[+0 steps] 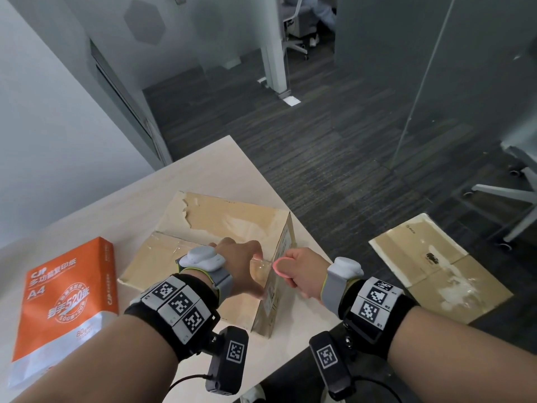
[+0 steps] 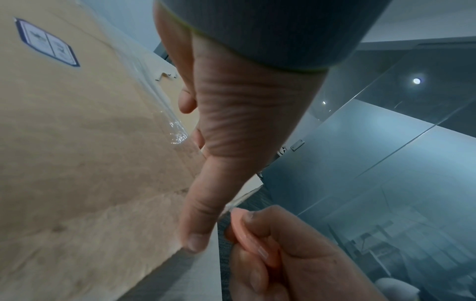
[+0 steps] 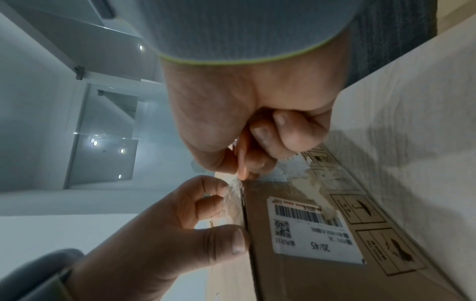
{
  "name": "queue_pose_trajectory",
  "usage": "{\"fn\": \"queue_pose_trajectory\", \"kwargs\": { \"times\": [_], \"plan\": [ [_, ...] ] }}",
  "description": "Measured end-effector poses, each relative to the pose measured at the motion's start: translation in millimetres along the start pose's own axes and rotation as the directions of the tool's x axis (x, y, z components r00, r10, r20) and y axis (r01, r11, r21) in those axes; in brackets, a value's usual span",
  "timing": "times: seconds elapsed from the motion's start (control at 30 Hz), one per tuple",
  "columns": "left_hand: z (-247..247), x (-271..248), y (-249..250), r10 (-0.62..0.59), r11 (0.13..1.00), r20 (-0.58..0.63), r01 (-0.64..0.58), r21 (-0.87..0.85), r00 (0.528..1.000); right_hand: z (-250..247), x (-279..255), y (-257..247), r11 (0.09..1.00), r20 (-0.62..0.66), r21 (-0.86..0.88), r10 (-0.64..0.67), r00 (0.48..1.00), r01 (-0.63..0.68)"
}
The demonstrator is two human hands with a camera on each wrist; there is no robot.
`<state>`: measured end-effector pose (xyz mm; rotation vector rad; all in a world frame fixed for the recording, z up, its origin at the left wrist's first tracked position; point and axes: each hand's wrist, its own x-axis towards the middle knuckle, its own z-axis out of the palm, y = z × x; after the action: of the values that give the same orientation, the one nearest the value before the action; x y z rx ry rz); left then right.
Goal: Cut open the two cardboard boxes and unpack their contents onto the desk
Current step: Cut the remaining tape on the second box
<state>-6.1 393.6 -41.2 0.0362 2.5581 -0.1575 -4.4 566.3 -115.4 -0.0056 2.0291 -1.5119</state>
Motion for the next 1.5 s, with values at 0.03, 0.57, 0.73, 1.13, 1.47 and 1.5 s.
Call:
{"fn": "queue_pose_trajectory", "kwargs": {
  "times": [0.03,0.57,0.73,1.13,1.47,1.5],
  "plan": [
    [1.0,0.2,-0.5,-0.003,1.0,0.007,0.003,-0.006,1.0,0.3,-1.3,0.7,1.0,0.009,-0.005,0.001,1.0,-0.001],
    [28.9,-5.6,-22.0,0.171,0.926,-0.261,-0.245,-0.286,0.95,-22.8,-12.2,6.4,0.974,-0.019,0.216,0.079,0.997,-0.073],
    [46.1,-5.3,-26.2,0.148,0.938,-0.316,-0.234,-0.254,0.937,-23.6,-7.7,3.7,0.955,-0.089,0.293,0.067,0.994,-0.038],
    [60.9,-7.3,-20.1,0.132,0.953,-0.278,-0.199,-0.229,0.952,-10.7,4.1,-1.6,0.965,-0.123,0.261,0.052,0.991,-0.018],
    [63.6,-11.5,-19.8,0.134,0.941,-0.296,-0.215,-0.263,0.946,-7.6,1.0,-3.0,0.963,-0.085,0.263,0.09,0.992,-0.065],
    [63.2,-11.8,-20.1,0.133,0.941,-0.296,-0.214,-0.261,0.946,-7.7,0.4,-3.6,0.963,-0.083,0.262,0.089,0.993,-0.064]
  ]
}}
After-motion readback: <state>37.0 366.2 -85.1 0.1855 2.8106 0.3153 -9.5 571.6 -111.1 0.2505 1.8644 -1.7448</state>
